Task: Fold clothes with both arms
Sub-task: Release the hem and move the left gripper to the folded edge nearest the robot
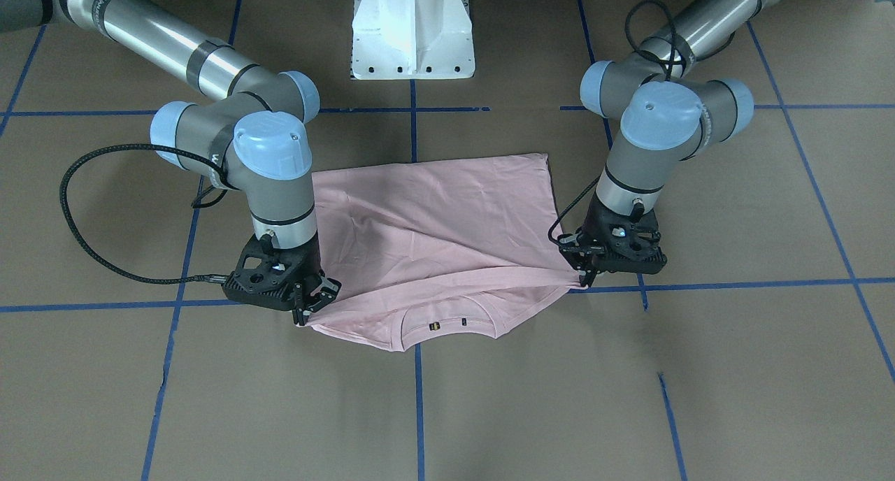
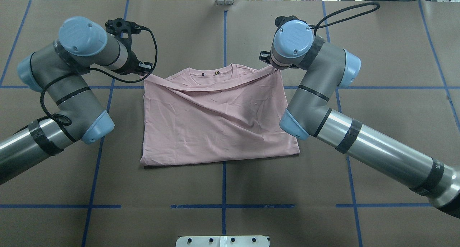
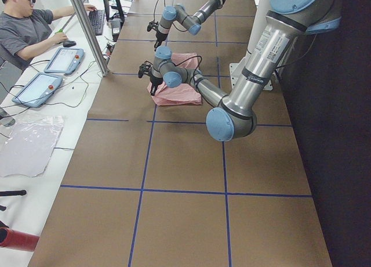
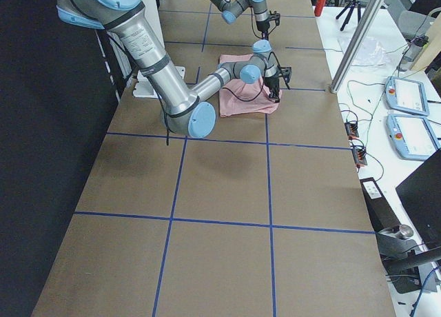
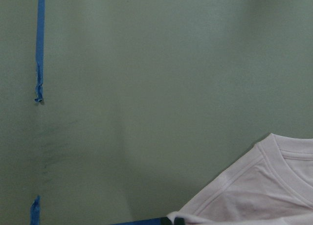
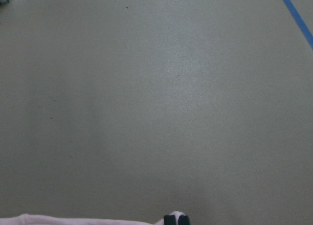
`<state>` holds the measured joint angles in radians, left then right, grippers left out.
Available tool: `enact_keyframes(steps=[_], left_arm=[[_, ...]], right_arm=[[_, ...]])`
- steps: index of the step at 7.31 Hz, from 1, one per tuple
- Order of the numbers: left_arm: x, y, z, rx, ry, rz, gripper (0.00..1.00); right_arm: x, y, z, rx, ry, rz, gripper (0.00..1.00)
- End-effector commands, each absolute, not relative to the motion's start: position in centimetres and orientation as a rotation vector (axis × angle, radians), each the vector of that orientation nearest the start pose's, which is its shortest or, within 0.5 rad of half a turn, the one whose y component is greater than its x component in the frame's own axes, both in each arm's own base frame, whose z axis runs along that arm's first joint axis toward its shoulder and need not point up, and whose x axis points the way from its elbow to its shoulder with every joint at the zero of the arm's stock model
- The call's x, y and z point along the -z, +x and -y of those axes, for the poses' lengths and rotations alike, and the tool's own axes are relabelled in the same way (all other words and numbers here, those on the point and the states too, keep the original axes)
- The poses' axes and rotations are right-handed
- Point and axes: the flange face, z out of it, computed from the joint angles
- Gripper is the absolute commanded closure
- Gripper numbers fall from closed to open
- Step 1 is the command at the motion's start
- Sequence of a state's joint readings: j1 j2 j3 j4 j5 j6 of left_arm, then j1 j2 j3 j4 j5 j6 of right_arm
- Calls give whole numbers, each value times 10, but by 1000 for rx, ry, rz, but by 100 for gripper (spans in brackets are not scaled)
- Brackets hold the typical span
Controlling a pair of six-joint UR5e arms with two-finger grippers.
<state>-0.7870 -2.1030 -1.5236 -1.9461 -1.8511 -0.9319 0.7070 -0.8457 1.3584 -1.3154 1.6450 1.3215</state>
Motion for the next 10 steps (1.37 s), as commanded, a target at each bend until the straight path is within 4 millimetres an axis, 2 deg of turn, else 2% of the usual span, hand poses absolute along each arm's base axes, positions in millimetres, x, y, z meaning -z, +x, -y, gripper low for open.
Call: enact_keyframes(steps=[1, 3, 4, 5, 6, 7, 8, 9, 10], left_arm=[[-341, 425, 567, 12, 351, -812, 100], [-342, 429, 564, 5, 346, -813, 100], [-345, 428, 563, 2, 349, -811, 1], [-337, 426, 562, -5, 382, -845, 0], [-327, 423, 559, -8, 394, -863, 0], [-318, 411, 547, -16, 408, -886, 0], [-316, 392, 523, -24, 423, -911, 0], [-320, 375, 489, -34, 426, -931, 0], [-332, 368, 442, -68, 399, -944, 0]], right_arm=[[-302, -501, 597, -407, 285, 701, 100], [-308, -503, 597, -407, 281, 691, 100], [-309, -505, 596, -394, 296, 680, 1], [-306, -503, 598, -315, 329, 671, 0], [-295, -491, 602, -266, 344, 691, 0], [-291, -478, 601, -239, 309, 734, 0], [-294, -464, 588, -203, 308, 756, 0], [-299, -448, 574, -187, 322, 769, 0], [-298, -442, 568, -187, 331, 776, 0]])
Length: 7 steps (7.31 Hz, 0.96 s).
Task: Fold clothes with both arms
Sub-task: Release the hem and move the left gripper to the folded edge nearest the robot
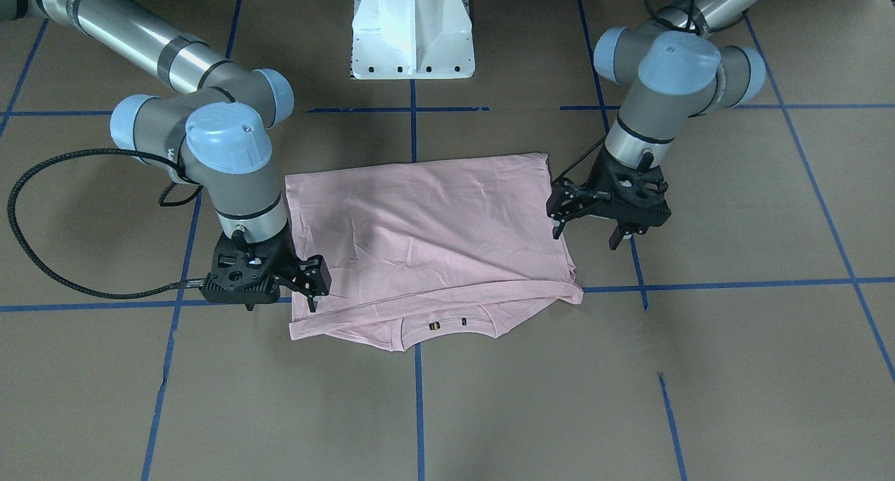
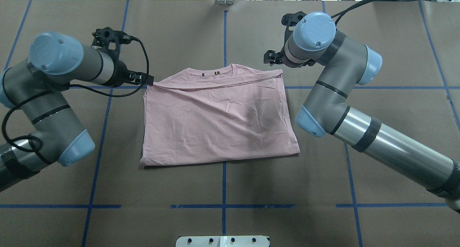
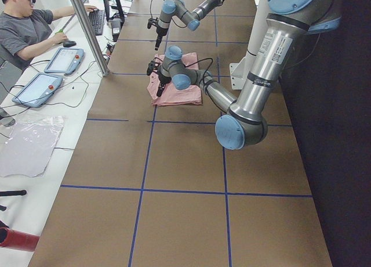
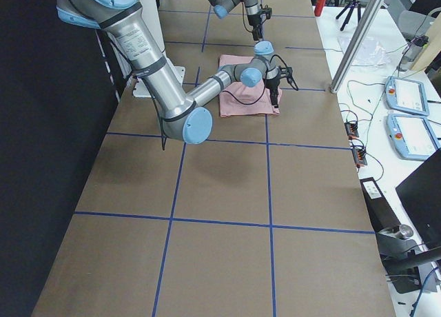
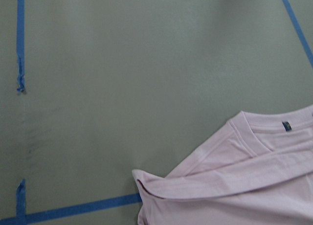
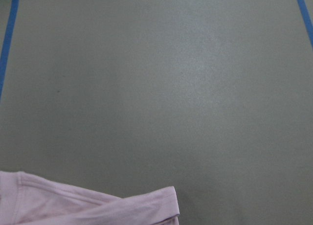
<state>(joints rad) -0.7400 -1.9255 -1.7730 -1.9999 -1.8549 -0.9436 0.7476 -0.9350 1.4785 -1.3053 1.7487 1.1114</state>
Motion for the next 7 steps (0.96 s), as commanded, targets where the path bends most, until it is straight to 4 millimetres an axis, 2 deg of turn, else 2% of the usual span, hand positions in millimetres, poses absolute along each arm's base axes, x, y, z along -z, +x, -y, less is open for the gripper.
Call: enact_keyframes(steps=[1, 2, 3, 4, 5, 7], left_arm=[[-332, 368, 402, -31, 358, -973, 0], [-334, 391, 367, 28, 321, -976, 0], [-344, 424, 336, 79, 276, -965, 10], [-348, 445, 320, 104, 251, -961, 25], [-355, 454, 315, 97, 240, -948, 29], [-363, 460, 314, 92, 231, -932, 29]], right_arm=[[-299, -441, 569, -189, 332, 773, 0], [-299, -442, 568, -189, 331, 774, 0], [-299, -442, 568, -188, 331, 774, 0], [-299, -442, 568, -189, 332, 775, 0], [-299, -442, 568, -190, 332, 773, 0], [-298, -441, 568, -195, 333, 776, 0]])
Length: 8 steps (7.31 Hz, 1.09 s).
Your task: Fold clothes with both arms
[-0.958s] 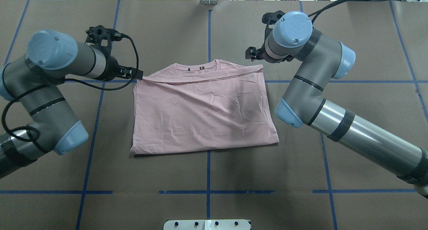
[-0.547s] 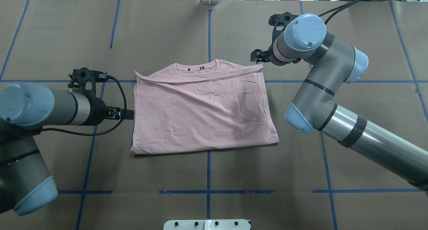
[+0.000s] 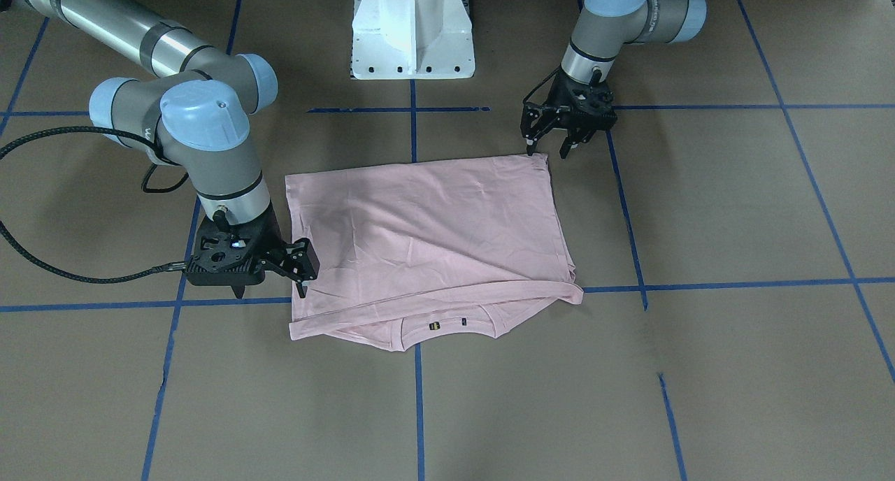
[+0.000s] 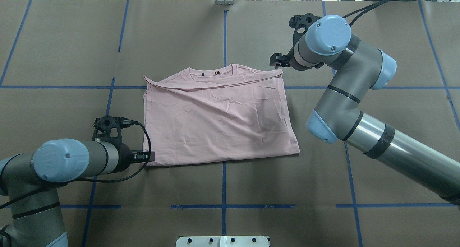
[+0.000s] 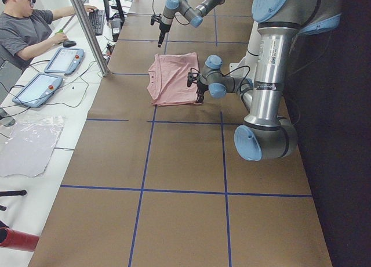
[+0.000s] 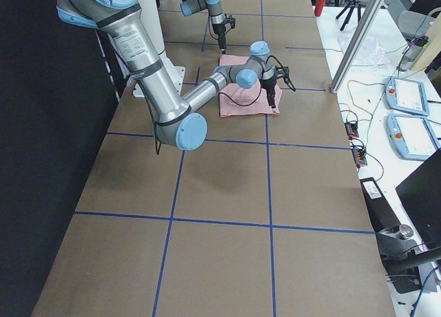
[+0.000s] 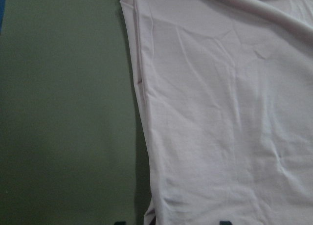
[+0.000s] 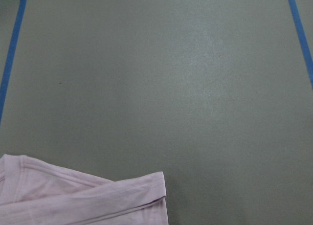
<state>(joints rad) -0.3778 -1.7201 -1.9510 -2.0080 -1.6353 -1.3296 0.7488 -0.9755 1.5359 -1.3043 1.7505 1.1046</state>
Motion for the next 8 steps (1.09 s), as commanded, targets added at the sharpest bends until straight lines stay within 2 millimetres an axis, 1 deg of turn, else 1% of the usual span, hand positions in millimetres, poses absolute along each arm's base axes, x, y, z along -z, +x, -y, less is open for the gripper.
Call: enact_keyframes(steps=[1, 2, 3, 4, 7, 8], left_arm=[[-363, 465, 308, 81, 226, -933, 29], [-361, 473, 303, 67, 219, -937, 37], [-358, 483, 305, 65, 219, -940, 51], [-360, 486, 306, 65, 217, -934, 57], [-359, 484, 307, 64, 221, -934, 58], [-358, 480, 308, 64, 225, -937, 58]], right_arm=[[-297, -441, 567, -193, 334, 779, 0], [-298, -440, 568, -195, 333, 777, 0], [-299, -441, 567, -194, 332, 776, 0], [-299, -441, 567, -194, 332, 776, 0], [-298, -441, 567, -192, 333, 777, 0], [-298, -441, 567, -192, 333, 777, 0]])
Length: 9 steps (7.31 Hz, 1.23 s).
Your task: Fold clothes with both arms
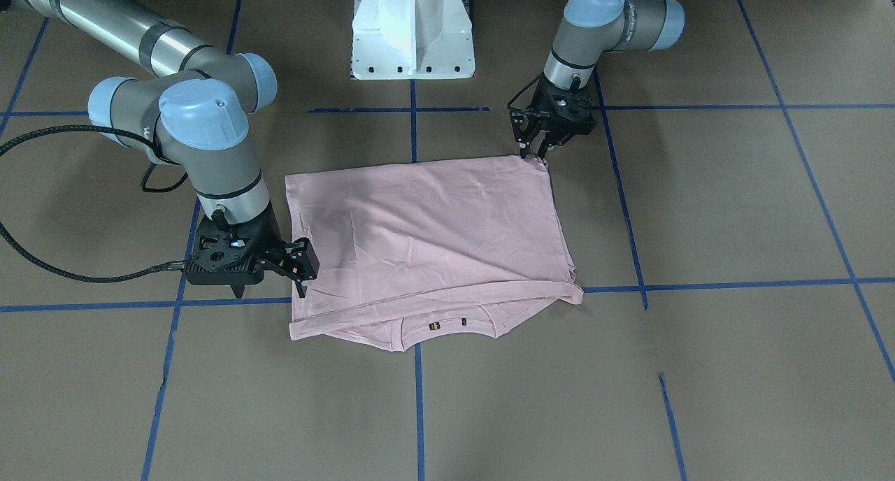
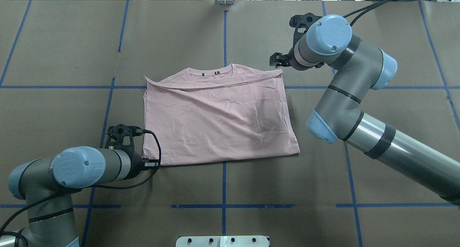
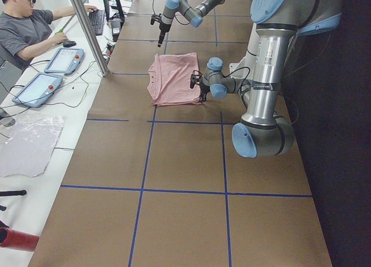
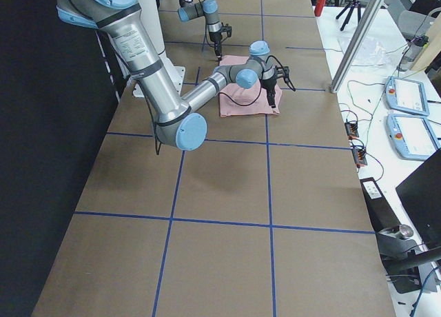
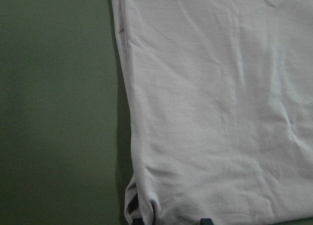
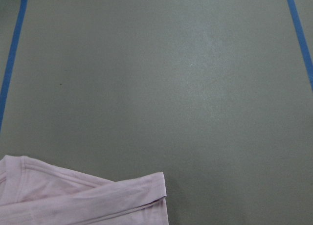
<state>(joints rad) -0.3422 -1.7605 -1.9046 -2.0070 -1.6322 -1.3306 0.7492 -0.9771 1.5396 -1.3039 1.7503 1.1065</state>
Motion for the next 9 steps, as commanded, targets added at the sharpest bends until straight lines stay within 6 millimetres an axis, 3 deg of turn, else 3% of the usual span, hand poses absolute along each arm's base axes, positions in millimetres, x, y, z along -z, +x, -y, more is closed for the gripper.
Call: enact_keyframes(steps=[1, 6, 7, 9], left_arm=[[-359, 478, 309, 65, 227, -935, 58], [-368, 481, 309, 65, 220, -917, 57], [-368, 481, 309, 66, 220, -917, 65], [-368, 481, 309, 67, 221, -917, 100]], right_arm=[[-297, -441, 567, -193, 334, 779, 0], [-298, -441, 568, -192, 333, 777, 0], [-298, -441, 568, -191, 334, 777, 0], [-297, -441, 567, -191, 335, 778, 0]])
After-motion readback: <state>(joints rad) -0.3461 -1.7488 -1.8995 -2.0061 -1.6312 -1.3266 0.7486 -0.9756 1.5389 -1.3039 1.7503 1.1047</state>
